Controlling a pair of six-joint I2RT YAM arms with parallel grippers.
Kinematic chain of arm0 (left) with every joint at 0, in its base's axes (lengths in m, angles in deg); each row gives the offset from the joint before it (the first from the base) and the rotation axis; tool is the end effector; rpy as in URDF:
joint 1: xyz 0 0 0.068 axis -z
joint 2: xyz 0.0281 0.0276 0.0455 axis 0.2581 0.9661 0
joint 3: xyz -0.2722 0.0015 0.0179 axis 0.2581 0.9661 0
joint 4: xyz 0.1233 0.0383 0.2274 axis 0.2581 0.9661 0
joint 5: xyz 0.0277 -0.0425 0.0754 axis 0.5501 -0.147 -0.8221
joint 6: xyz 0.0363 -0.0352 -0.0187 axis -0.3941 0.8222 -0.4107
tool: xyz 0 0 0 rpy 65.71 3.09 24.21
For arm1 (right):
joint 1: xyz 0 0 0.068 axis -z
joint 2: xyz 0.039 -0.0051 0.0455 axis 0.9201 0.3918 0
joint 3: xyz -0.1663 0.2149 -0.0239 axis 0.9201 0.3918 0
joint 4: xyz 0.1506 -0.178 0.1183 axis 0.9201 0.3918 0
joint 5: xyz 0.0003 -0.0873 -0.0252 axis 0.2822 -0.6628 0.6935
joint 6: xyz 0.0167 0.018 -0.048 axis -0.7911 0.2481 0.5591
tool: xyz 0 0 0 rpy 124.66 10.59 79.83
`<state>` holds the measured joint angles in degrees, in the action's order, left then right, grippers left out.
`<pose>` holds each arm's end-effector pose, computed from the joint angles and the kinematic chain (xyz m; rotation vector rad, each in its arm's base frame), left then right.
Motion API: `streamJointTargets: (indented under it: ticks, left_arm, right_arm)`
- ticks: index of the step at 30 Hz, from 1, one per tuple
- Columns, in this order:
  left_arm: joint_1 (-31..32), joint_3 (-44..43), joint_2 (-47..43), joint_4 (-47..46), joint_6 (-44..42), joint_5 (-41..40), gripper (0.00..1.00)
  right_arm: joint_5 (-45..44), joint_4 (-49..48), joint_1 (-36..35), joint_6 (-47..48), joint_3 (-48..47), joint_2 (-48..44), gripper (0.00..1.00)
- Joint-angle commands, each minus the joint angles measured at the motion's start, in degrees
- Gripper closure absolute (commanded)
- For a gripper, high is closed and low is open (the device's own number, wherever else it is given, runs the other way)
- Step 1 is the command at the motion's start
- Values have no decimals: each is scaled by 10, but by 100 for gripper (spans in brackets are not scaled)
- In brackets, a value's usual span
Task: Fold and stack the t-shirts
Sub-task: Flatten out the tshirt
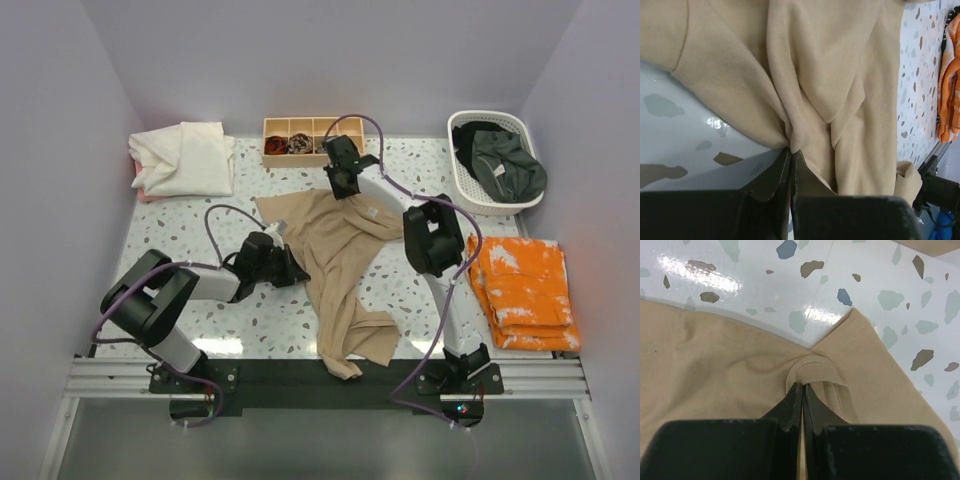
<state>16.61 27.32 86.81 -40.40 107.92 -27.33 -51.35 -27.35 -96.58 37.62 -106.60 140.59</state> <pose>0.2248 -0.1500 0.1168 -0.1589 2.4356 -1.0080 0.4596 0.2528 0.1859 -0.4096 2.4275 0.0053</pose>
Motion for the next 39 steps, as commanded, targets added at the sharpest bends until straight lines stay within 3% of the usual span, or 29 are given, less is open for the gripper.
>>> streamJointTargets:
  ticks: [1, 6, 9, 15, 19, 23, 26, 30, 33, 36, 39]
  left_arm:
    - [2, -30, 31, -14, -17, 1, 100]
    - [1, -79, -2, 63, -68, -32, 100]
    - [-3, -133, -57, 168, -119, -67, 100]
    - [-91, -244, -181, 373, -214, -114, 100]
    - [-150, -380, -207, 512, -299, -122, 100]
    - [-150, -499, -198, 599, -335, -136, 99]
    - [-150, -591, -192, 648, -354, -117, 94]
    - [-150, -689, -184, 717, -374, -30, 94]
    - [-150, -689, -224, 742, -374, 6, 92]
    - [-150, -625, -263, 754, -373, 25, 90]
    - [-150, -492, -291, 767, -367, 50, 92]
  right_arm:
    - [-2, -35, 6, 7, 47, -74, 100]
    - [-40, -47, 5, 13, 107, -213, 100]
    - [-77, -44, 5, 21, 142, -295, 100]
    - [-163, -7, 6, 28, 209, -434, 100]
    - [-172, 33, 6, 6, 272, -568, 100]
    - [-153, 84, 5, -36, 308, -668, 100]
    - [-144, 108, 5, -43, 319, -737, 100]
    - [-117, 145, 6, -41, 297, -794, 100]
    - [-98, 164, 6, -37, 281, -820, 100]
    - [-81, 187, 6, -40, 280, -831, 100]
    - [-63, 204, 6, -60, 311, -848, 100]
